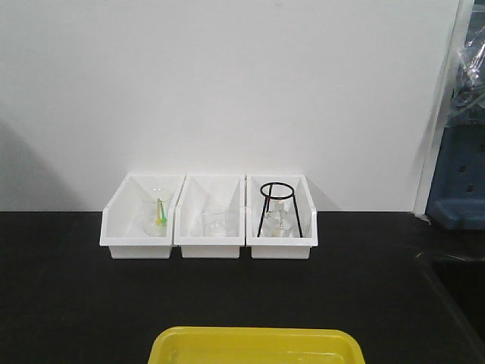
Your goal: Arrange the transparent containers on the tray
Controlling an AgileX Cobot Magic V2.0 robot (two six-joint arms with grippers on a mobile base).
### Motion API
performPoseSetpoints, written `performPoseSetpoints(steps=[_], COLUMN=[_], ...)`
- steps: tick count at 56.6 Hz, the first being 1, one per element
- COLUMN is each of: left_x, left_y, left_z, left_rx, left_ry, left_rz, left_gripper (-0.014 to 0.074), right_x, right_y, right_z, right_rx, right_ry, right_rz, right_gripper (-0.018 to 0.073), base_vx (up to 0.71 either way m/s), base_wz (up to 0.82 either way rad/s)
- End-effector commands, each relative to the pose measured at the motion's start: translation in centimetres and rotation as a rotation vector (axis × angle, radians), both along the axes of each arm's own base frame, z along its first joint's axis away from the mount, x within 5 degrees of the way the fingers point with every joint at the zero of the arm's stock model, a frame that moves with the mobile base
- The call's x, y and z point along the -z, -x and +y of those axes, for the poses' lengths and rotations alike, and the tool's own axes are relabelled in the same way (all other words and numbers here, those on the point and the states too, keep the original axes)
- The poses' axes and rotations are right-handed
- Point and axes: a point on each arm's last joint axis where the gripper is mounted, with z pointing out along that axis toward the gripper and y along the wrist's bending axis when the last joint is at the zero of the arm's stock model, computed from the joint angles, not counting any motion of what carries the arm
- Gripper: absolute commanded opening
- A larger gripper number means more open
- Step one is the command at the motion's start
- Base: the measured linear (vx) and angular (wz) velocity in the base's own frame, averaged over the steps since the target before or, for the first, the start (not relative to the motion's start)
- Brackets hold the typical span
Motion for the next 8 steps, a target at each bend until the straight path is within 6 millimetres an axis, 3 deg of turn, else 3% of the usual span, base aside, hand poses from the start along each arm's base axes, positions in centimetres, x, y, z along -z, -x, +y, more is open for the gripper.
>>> performPoseSetpoints(steps=[1, 8], left_x=[0.27, 0.27], left_y=[-0.08, -0.08], left_z=[-0.03, -0.03], left_rx=[0.002, 0.002], left_ry=[0.011, 0.011], left_rz=[-0.050, -0.050], left_gripper=[-0.0007, -0.0007], right_x=[-0.30, -0.30], right_y=[-0.20, -0.20], right_z=[0.04, 0.04], right_rx=[-0.006, -0.006], right_ry=[0.018, 0.018], right_rz=[-0.056, -0.056], right_gripper=[-0.0013, -0.0013], base_vx=[0.00, 0.00], base_wz=[0.00, 0.00])
